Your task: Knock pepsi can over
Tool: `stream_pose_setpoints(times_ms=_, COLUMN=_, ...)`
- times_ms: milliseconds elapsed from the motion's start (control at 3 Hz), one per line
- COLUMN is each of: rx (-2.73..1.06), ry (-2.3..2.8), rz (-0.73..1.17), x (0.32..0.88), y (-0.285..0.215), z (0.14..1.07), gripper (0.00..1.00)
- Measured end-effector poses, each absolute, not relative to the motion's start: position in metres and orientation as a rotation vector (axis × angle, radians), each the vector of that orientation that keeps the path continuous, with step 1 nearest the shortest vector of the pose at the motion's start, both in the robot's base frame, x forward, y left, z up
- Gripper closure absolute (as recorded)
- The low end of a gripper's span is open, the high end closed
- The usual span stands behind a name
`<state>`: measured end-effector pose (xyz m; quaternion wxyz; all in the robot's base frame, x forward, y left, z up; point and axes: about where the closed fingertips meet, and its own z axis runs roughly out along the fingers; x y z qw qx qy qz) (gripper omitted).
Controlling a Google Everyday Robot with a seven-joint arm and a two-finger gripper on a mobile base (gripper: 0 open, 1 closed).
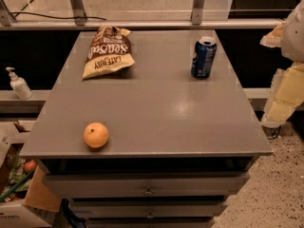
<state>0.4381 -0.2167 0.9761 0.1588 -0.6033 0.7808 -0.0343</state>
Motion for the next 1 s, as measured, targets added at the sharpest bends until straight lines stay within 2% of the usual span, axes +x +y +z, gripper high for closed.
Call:
stream_pose_setpoints(times_ms=667, rx=-1.701, ry=2.214, rz=-0.072, x=0.444, y=-0.218, z=0.970, gripper=0.00)
stream_pose_setpoints(times_ms=1000, rx=-1.620, ry=2.170, rz=0.012, x=0.463, y=-0.224, z=0.949, gripper=0.00)
